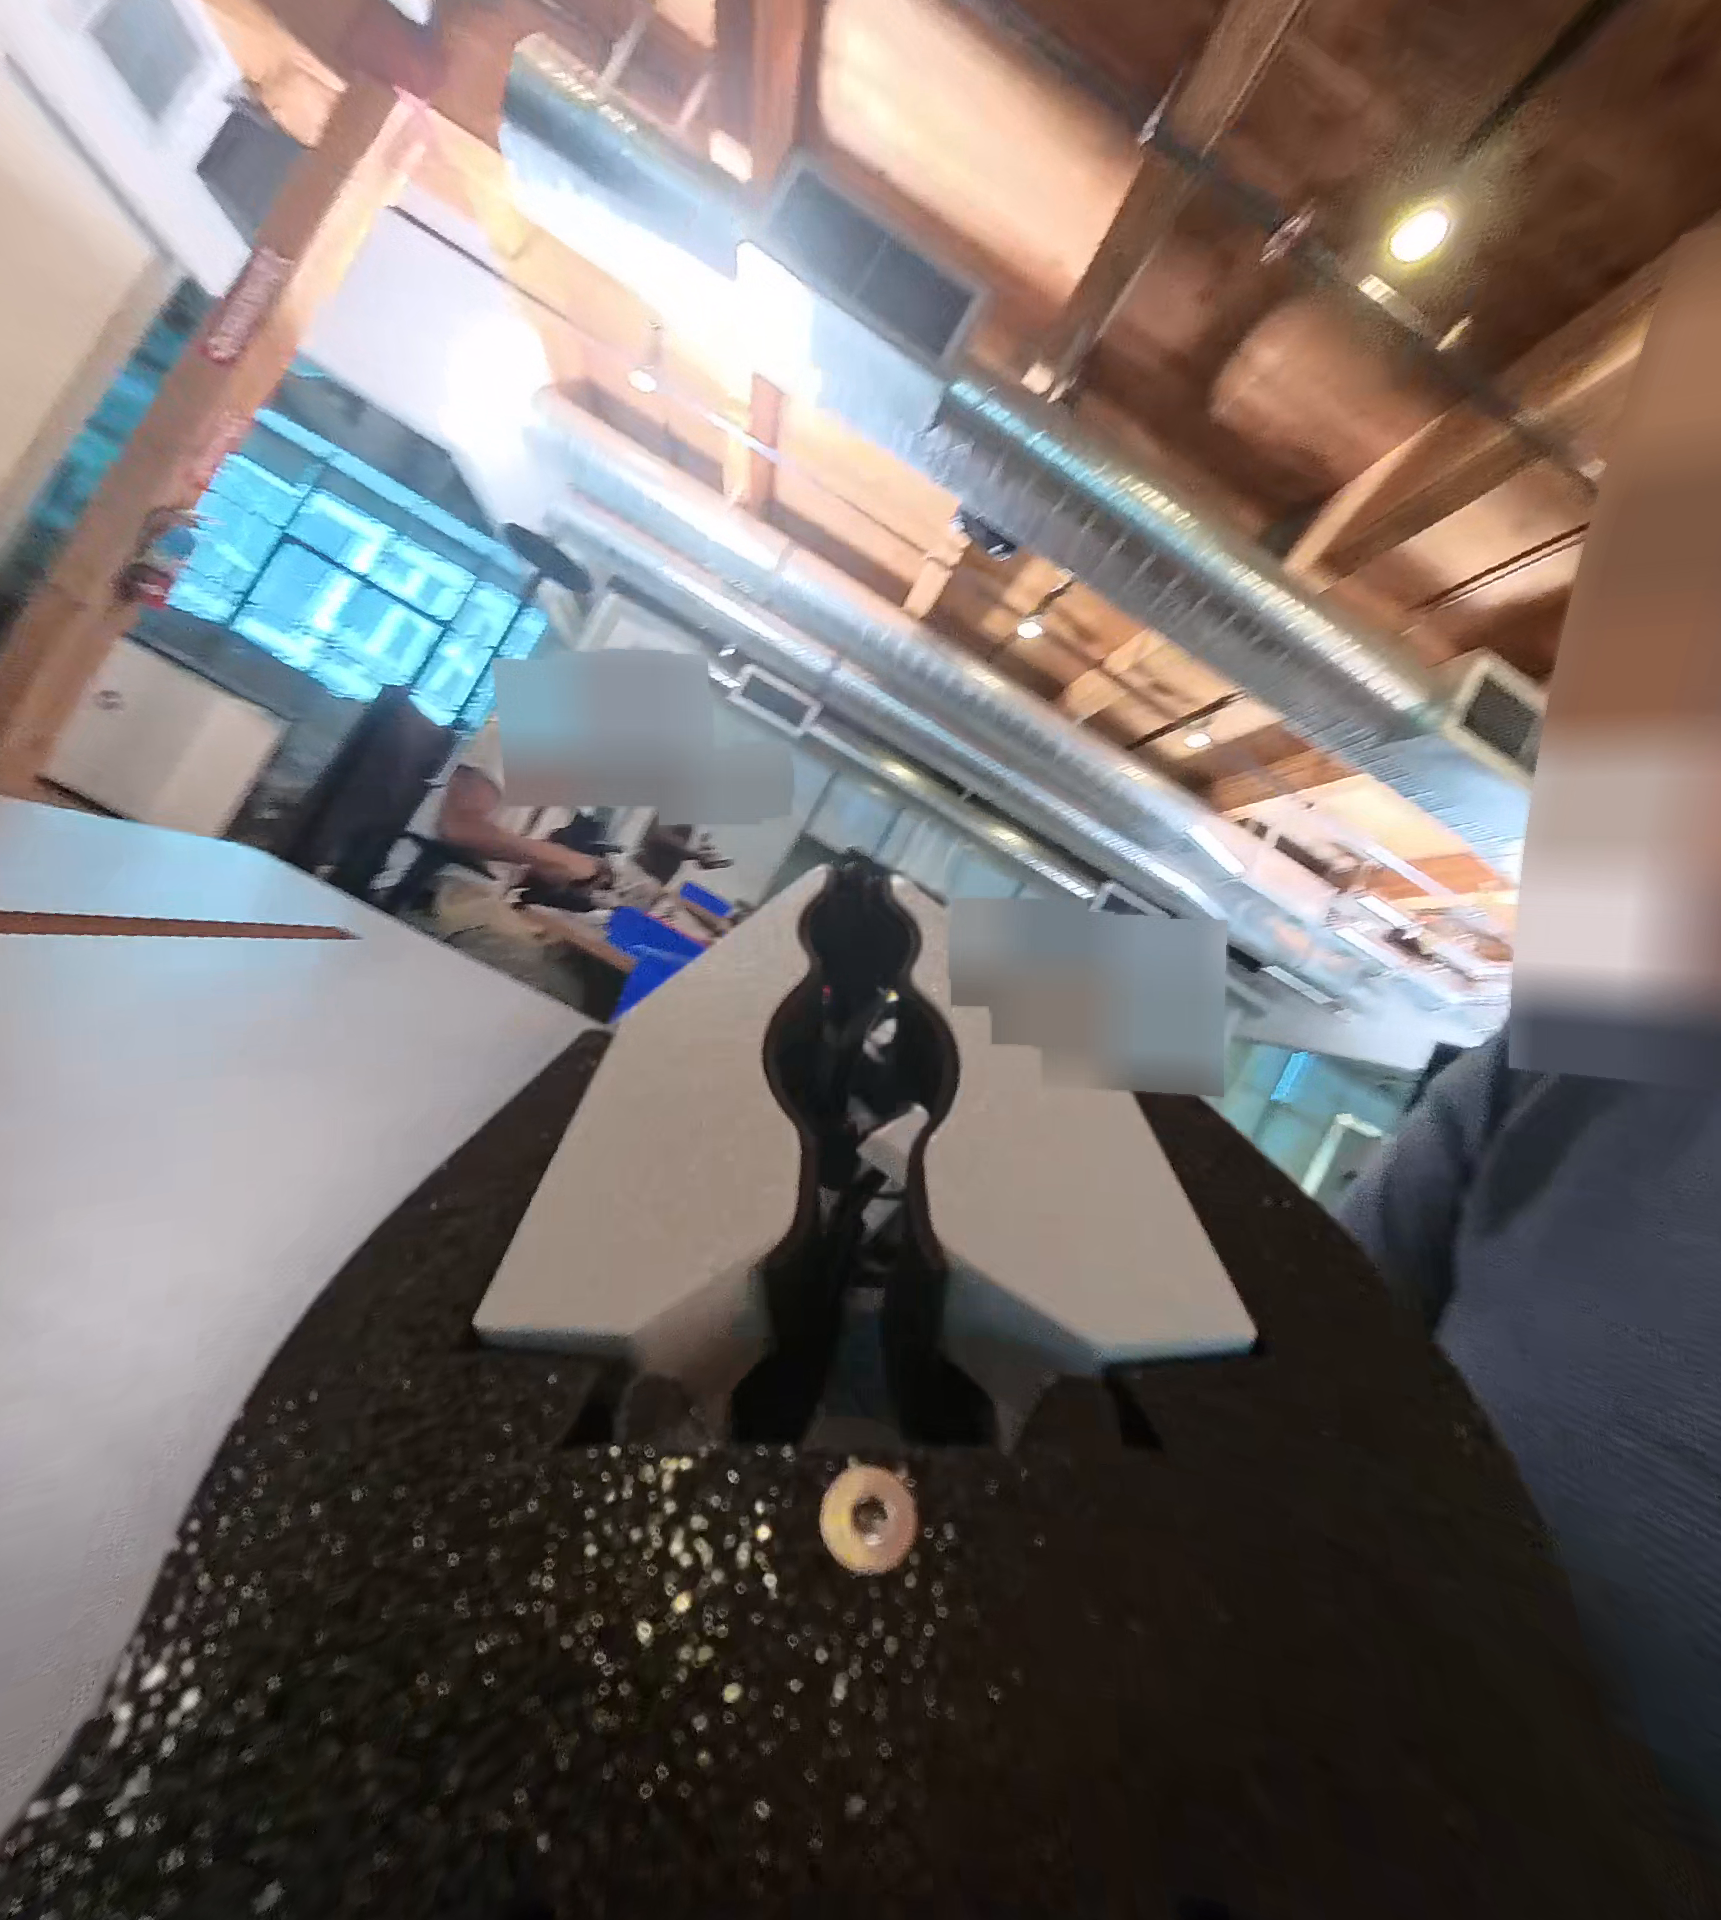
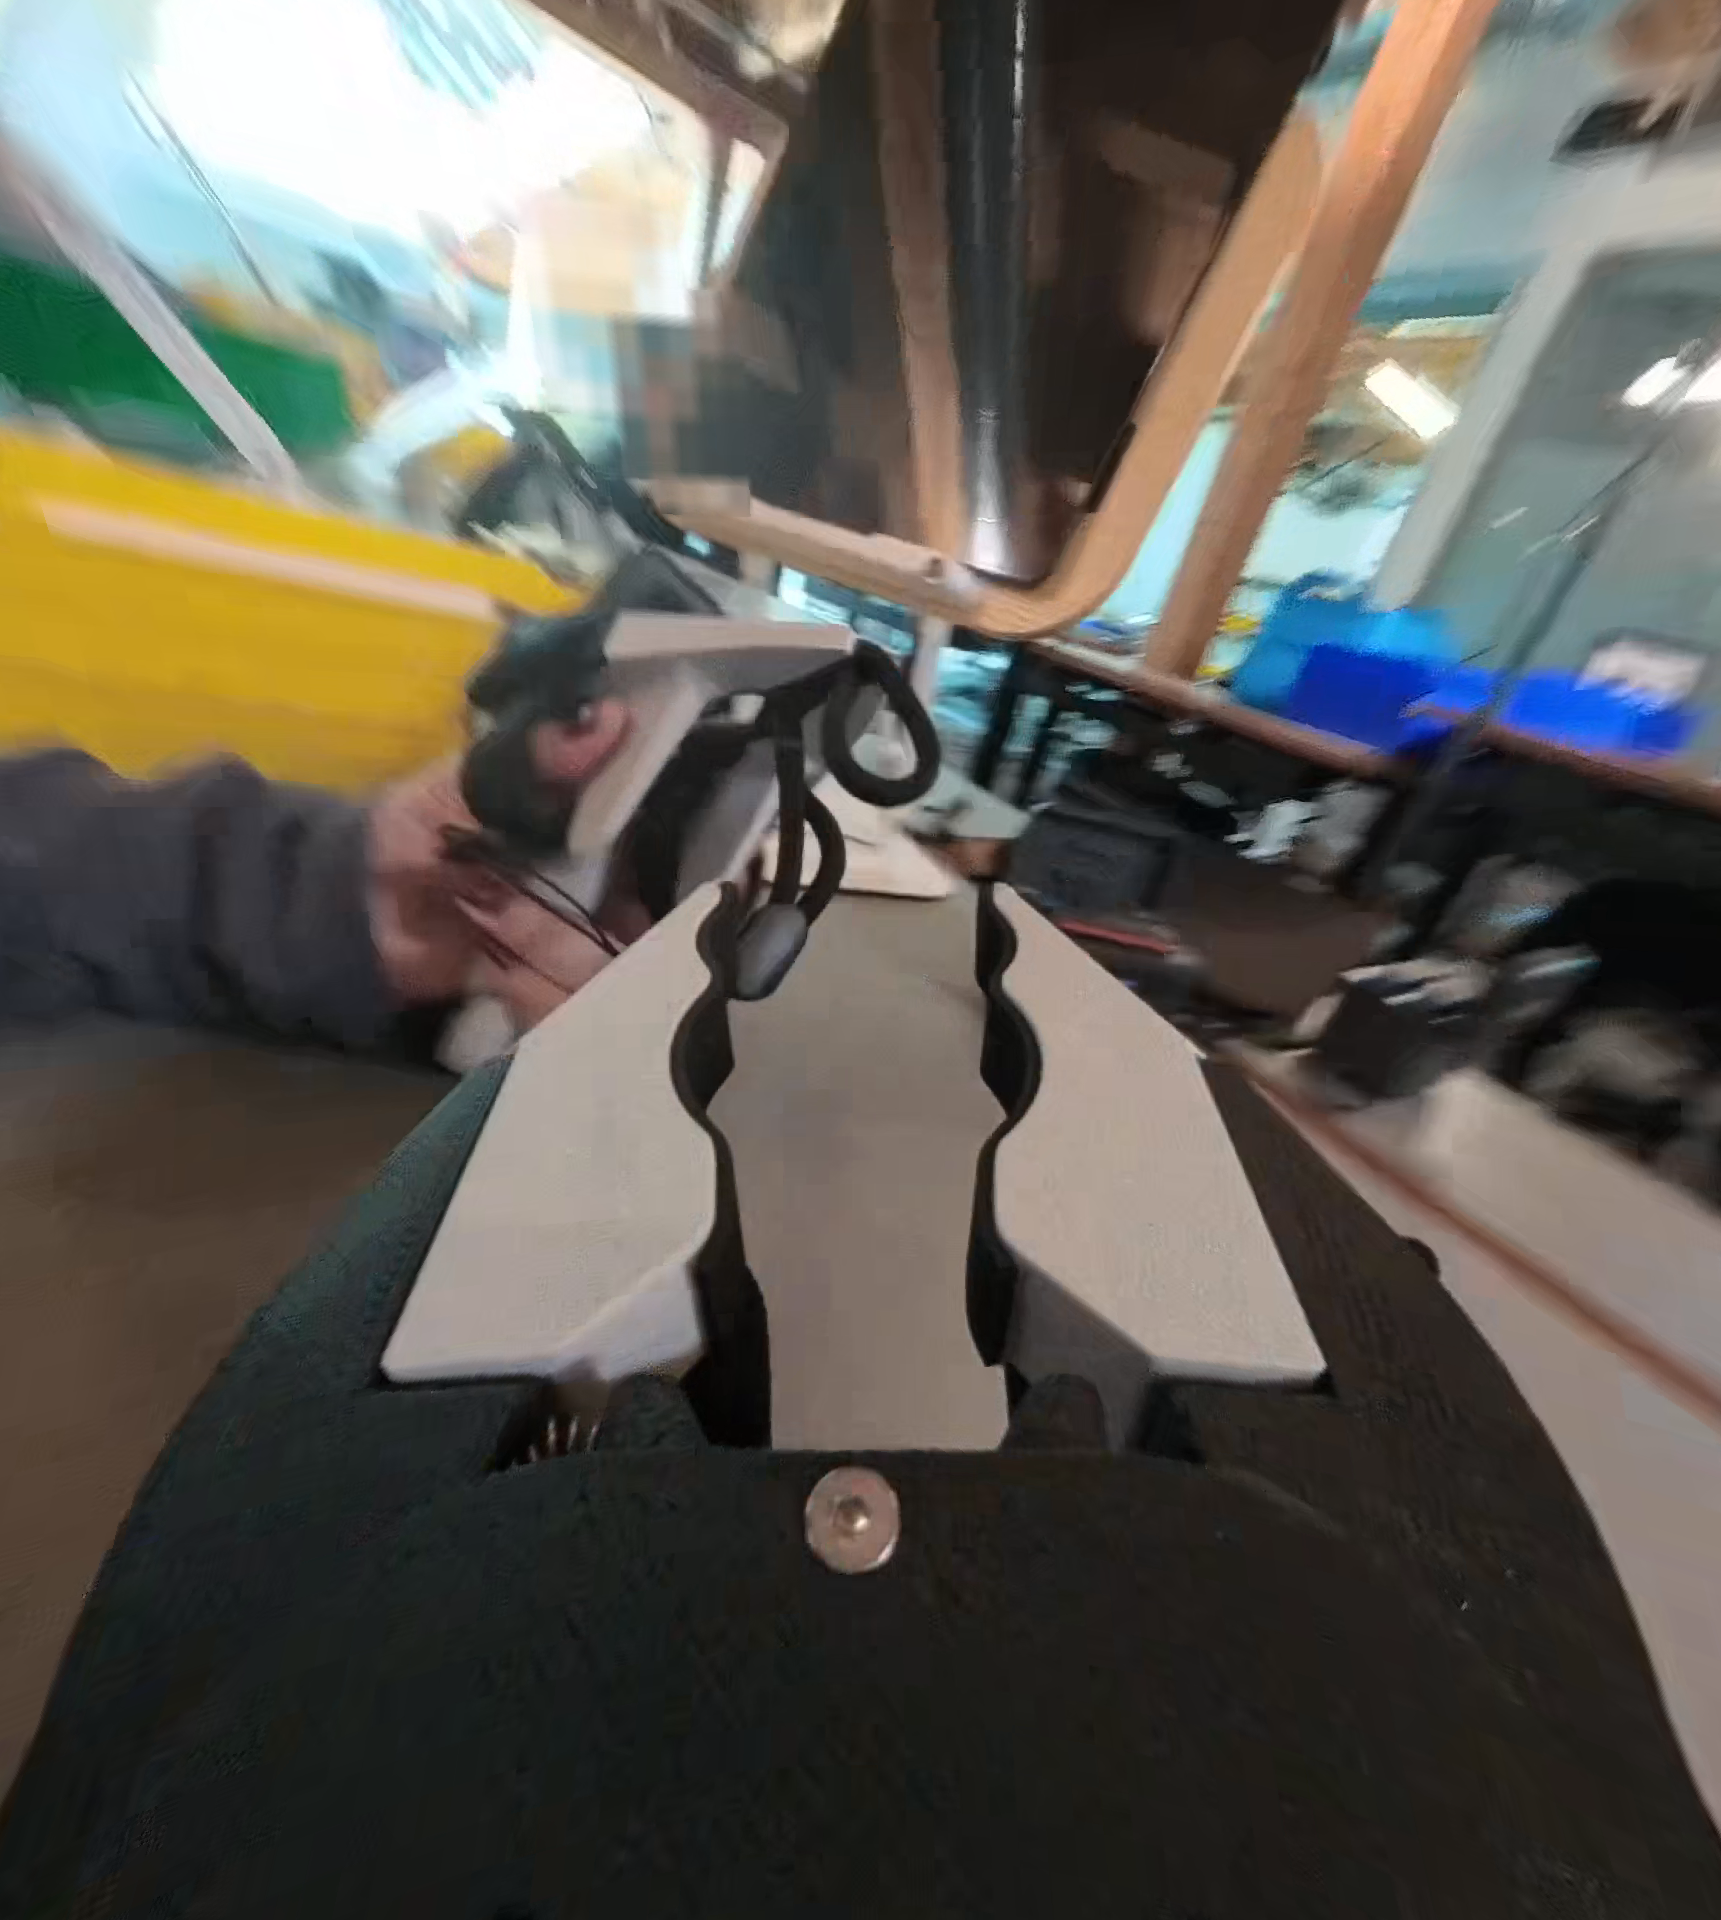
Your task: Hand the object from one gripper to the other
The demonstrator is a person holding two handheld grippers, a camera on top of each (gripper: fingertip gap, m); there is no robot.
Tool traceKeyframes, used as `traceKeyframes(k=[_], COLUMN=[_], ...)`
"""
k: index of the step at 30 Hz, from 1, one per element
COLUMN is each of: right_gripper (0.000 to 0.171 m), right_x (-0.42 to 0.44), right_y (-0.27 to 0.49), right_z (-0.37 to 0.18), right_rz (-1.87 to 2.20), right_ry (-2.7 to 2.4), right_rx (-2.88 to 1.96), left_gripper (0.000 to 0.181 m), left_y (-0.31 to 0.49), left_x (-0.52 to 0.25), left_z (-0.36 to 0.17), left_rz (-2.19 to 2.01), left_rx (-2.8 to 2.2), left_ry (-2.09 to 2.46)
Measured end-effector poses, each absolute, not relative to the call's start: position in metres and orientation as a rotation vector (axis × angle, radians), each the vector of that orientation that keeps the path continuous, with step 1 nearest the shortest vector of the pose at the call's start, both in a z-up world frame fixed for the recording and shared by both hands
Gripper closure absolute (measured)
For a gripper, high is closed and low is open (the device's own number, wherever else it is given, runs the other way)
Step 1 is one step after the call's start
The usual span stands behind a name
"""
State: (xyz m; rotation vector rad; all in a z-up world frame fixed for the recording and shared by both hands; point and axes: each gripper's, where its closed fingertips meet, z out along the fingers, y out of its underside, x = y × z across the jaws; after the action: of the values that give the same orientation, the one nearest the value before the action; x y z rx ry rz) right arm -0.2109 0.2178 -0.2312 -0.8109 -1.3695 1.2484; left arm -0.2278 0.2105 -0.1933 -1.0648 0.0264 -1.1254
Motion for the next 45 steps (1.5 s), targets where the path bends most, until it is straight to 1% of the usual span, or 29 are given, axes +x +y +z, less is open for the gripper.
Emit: traceKeyframes(k=[2,4,6,11,12,13,14,17,18,20,23,26,30,31,35,36,38,41,42,44,45], right_gripper=[0.128,0.133,0.135,0.138,0.144,0.159,0.164,0.167,0.167,0.167,0.167,0.167,0.167,0.167,0.167,0.167,0.167,0.165,0.158,0.136,0.131], right_x=[-0.208,-0.204,-0.202,-0.205,-0.205,-0.206,-0.208,-0.213,-0.216,-0.217,-0.212,-0.209,-0.216,-0.216,-0.214,-0.214,-0.215,-0.217,-0.218,-0.220,-0.219], right_y=[0.215,0.208,0.204,0.193,0.190,0.189,0.190,0.202,0.211,0.232,0.262,0.268,0.251,0.250,0.252,0.252,0.251,0.249,0.246,0.240,0.237], right_z=[-0.229,-0.226,-0.225,-0.231,-0.233,-0.235,-0.236,-0.238,-0.239,-0.237,-0.229,-0.225,-0.227,-0.226,-0.226,-0.226,-0.227,-0.230,-0.232,-0.235,-0.235], right_rz=[1.503,1.760,1.957,2.049,2.045,2.025,1.975,1.737,1.621,1.346,0.778,0.251,0.046,0.032,0.015,0.014,0.014,0.062,0.127,0.334,0.463], right_ry=[-1.355,-1.343,-1.340,-1.391,-1.413,-1.432,-1.439,-1.427,-1.408,-1.346,-1.263,-1.253,-1.285,-1.283,-1.279,-1.282,-1.288,-1.302,-1.315,-1.336,-1.341], right_rx=[-0.912,-0.979,-1.045,-1.100,-1.105,-1.106,-1.108,-1.062,-1.049,-0.997,-0.815,-0.582,-0.427,-0.413,-0.406,-0.404,-0.398,-0.417,-0.439,-0.517,-0.566], left_gripper=[0.178,0.178,0.178,0.178,0.178,0.177,0.177,0.175,0.161,0.128,0.109,0.104,0.115,0.122,0.162,0.167,0.174,0.180,0.180,0.181,0.181], left_y=[0.208,0.208,0.209,0.212,0.213,0.213,0.214,0.220,0.224,0.230,0.234,0.236,0.236,0.236,0.240,0.239,0.239,0.236,0.234,0.229,0.226], left_x=[-0.224,-0.220,-0.215,-0.202,-0.199,-0.197,-0.196,-0.207,-0.213,-0.221,-0.221,-0.220,-0.213,-0.211,-0.213,-0.213,-0.214,-0.212,-0.212,-0.217,-0.222], left_z=[-0.191,-0.192,-0.194,-0.199,-0.200,-0.202,-0.202,-0.203,-0.204,-0.208,-0.212,-0.214,-0.216,-0.217,-0.221,-0.221,-0.221,-0.218,-0.216,-0.208,-0.204], left_rz=[-1.173,-1.150,-1.122,-1.068,-1.056,-1.049,-1.044,-0.981,-0.928,-0.839,-0.811,-0.782,-0.804,-0.829,-0.843,-0.838,-0.831,-0.841,-0.839,-0.835,-0.844], left_rx=[-1.042,-1.059,-1.081,-1.139,-1.151,-1.162,-1.168,-1.181,-1.193,-1.231,-1.267,-1.283,-1.306,-1.312,-1.339,-1.336,-1.333,-1.314,-1.297,-1.233,-1.195], left_ry=[0.044,0.067,0.092,0.157,0.169,0.180,0.184,0.109,0.067,0.023,0.018,0.026,0.057,0.062,0.042,0.041,0.041,0.058,0.065,0.061,0.045])
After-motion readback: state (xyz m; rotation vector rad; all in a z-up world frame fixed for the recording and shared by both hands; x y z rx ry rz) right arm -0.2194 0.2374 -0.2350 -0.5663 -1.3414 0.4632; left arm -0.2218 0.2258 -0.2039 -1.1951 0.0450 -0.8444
